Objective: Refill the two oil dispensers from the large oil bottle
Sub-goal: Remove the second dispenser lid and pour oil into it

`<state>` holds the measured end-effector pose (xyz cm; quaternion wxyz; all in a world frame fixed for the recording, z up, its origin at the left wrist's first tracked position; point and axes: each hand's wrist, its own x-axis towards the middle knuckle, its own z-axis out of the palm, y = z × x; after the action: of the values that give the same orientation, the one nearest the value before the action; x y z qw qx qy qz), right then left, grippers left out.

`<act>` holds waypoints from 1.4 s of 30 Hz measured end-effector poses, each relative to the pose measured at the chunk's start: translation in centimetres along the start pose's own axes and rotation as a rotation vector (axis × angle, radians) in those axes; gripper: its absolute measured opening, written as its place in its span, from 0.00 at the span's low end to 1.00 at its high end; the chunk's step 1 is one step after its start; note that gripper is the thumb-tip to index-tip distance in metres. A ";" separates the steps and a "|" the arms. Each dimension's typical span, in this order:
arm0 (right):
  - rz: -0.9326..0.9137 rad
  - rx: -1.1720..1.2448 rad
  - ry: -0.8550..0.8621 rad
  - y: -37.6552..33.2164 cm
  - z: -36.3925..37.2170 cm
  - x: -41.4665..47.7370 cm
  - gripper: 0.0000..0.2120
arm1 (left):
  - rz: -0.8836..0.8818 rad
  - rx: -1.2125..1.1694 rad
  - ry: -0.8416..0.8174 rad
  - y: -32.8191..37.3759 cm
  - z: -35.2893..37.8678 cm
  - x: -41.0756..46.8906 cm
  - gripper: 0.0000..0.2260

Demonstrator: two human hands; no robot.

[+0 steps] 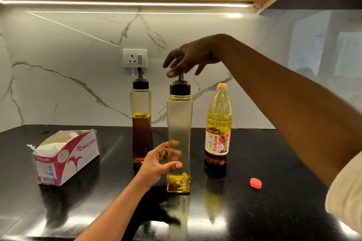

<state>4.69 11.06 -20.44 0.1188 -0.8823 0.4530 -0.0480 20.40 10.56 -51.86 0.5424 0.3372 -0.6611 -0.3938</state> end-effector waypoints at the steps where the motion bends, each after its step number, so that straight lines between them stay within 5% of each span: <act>1: 0.042 -0.010 0.056 -0.2 0.2 0.3 0.30 | 0.002 0.008 -0.001 0.0 0.0 0.0 0.33; 4: 0.189 -0.150 0.071 -0.8 1.2 1.5 0.30 | 0.004 0.021 -0.002 -0.1 -0.1 0.0 0.32; 9: 0.094 -0.162 -0.053 -0.6 0.6 1.8 0.15 | -0.002 0.011 0.000 -0.1 0.0 0.0 0.33; 12: 0.030 -0.080 -0.203 -0.6 -0.1 0.8 0.30 | -0.006 -0.009 0.001 -0.1 0.0 0.1 0.33; 15: -0.001 0.001 -0.079 -0.6 -0.2 0.3 0.44 | -0.009 -0.008 0.002 -0.1 -0.1 0.1 0.34; 20: 0.268 -0.108 0.052 -1.6 0.5 1.5 0.35 | -0.009 0.000 0.009 0.0 0.0 0.1 0.34; 26: 0.135 -0.166 -0.105 -1.4 0.0 1.6 0.15 | -0.005 -0.024 0.003 0.1 0.1 -0.1 0.35; 30: 0.035 -0.055 -0.152 -1.3 -0.6 -0.2 0.35 | -0.005 -0.028 0.000 0.1 0.0 0.0 0.35; 33: 0.172 -0.022 -0.037 -1.6 -0.4 0.4 0.40 | -0.008 -0.018 0.000 0.0 0.0 0.0 0.33; 36: 0.348 -0.125 -0.062 -2.5 0.7 1.7 0.36 | -0.010 -0.001 0.002 0.0 -0.1 0.0 0.33; 40: 0.238 -0.230 -0.107 -2.3 0.6 2.1 0.18 | -0.005 -0.001 0.008 0.0 0.0 -0.1 0.33; 42: 0.174 -0.217 -0.175 -2.2 0.1 1.3 0.19 | -0.004 0.001 0.011 0.0 0.0 -0.1 0.34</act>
<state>7.24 11.23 -20.04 0.0655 -0.8482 0.5180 0.0888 20.42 10.60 -51.92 0.5450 0.3408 -0.6576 -0.3929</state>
